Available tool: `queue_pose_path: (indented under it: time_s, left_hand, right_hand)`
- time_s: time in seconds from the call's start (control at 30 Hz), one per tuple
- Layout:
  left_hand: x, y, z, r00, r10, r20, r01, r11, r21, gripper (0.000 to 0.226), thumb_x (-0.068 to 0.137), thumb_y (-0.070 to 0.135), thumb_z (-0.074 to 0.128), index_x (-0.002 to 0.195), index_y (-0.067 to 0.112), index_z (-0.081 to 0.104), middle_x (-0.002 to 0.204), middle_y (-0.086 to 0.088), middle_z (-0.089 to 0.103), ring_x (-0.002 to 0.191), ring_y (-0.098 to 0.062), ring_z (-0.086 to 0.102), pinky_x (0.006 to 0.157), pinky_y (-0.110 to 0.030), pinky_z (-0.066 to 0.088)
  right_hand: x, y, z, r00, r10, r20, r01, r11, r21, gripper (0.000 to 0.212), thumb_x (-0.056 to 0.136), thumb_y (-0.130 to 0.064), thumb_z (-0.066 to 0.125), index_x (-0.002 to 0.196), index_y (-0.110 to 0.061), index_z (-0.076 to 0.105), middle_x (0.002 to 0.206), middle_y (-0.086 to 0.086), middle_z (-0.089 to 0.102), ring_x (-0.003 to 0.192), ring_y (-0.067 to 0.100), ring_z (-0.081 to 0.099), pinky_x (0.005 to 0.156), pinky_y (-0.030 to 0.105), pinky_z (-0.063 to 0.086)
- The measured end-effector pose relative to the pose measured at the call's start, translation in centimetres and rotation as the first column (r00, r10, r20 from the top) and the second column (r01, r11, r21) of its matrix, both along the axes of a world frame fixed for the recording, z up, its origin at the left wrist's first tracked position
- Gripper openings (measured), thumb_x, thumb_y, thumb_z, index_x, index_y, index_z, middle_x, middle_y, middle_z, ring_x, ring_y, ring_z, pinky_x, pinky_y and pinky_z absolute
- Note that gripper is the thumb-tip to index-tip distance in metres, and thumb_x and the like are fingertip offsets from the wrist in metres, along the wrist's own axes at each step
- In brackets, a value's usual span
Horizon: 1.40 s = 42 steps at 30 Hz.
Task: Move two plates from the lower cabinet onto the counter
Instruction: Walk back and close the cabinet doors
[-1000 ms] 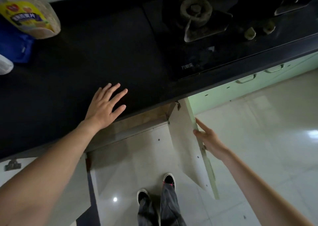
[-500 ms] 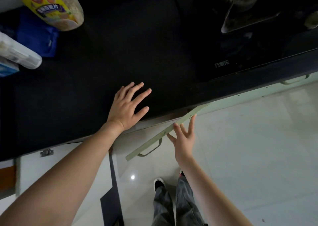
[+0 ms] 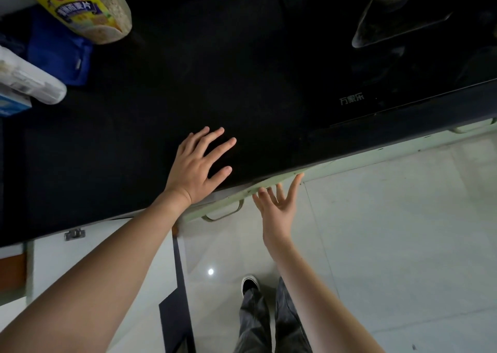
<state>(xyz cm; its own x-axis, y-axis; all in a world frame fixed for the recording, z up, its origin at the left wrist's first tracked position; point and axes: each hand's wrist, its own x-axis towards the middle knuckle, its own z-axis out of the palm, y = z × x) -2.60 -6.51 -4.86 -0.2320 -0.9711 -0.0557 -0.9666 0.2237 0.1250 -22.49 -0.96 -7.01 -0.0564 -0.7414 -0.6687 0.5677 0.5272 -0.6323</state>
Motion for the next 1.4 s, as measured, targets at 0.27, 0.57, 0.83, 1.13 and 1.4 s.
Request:
queue_pose_path:
  time_s: [0.27,0.57,0.83,1.13,1.4]
  left_hand:
    - [0.1,0.0,-0.3,1.000,-0.002,0.002,0.002,1.000,-0.008,0.056,0.096,0.058,0.030,0.149,0.040,0.029,0.157,0.002,0.031,0.147,-0.025,0.024,0.119,-0.050,0.020]
    - [0.2,-0.1,-0.3,1.000,-0.003,-0.017,0.003,1.000,0.012,0.056,0.096,0.060,0.027,0.149,0.042,0.028,0.159,0.004,0.028,0.148,-0.024,0.022,0.120,-0.049,0.019]
    - [-0.5,0.3,1.2,0.994,0.024,-0.104,-0.016,0.997,0.073,0.053,0.097,0.051,0.034,0.148,0.034,0.034,0.159,0.003,0.030,0.149,-0.023,0.021,0.122,-0.048,0.017]
    - [5.8,14.4,6.1,0.629,0.471,-0.618,-0.570,0.820,0.045,0.044,0.095,0.039,0.042,0.131,0.018,0.056,0.130,0.002,0.058,0.120,-0.010,0.052,0.101,-0.026,0.045]
    - [15.9,30.8,4.6,0.238,0.866,-0.439,-0.945,0.311,0.101,0.037,0.099,0.030,0.046,0.133,0.018,0.054,0.137,-0.002,0.057,0.128,-0.022,0.048,0.104,-0.034,0.039]
  right_hand:
    - [2.2,-1.9,-0.5,0.993,-0.111,0.048,0.112,0.993,-0.031,0.101,0.089,0.015,0.060,0.154,-0.046,0.013,0.162,0.010,0.029,0.143,0.031,0.040,0.099,0.040,0.053]
    - [2.2,-1.7,-1.0,0.995,-0.096,-0.039,0.097,0.995,0.019,0.103,0.085,0.004,0.072,0.152,-0.050,0.016,0.151,0.006,0.041,0.132,0.028,0.054,0.096,0.043,0.055]
    - [1.9,3.4,3.1,0.804,0.293,-0.518,-0.348,0.937,-0.010,0.021,0.099,-0.010,0.053,0.112,-0.019,0.066,0.110,0.006,0.071,0.103,0.021,0.066,0.086,0.042,0.058]
    - [8.3,2.4,8.8,0.324,0.348,-0.880,-0.923,0.320,-0.214,0.026,0.098,-0.019,0.055,0.121,-0.016,0.066,0.112,-0.007,0.065,0.105,0.007,0.064,0.091,0.023,0.052]
    - [21.2,1.1,8.4,-0.198,0.112,-0.974,-0.930,-0.334,0.150,0.051,0.102,-0.035,0.045,0.151,-0.024,0.038,0.159,-0.002,0.035,0.149,0.015,0.025,0.121,0.035,0.025]
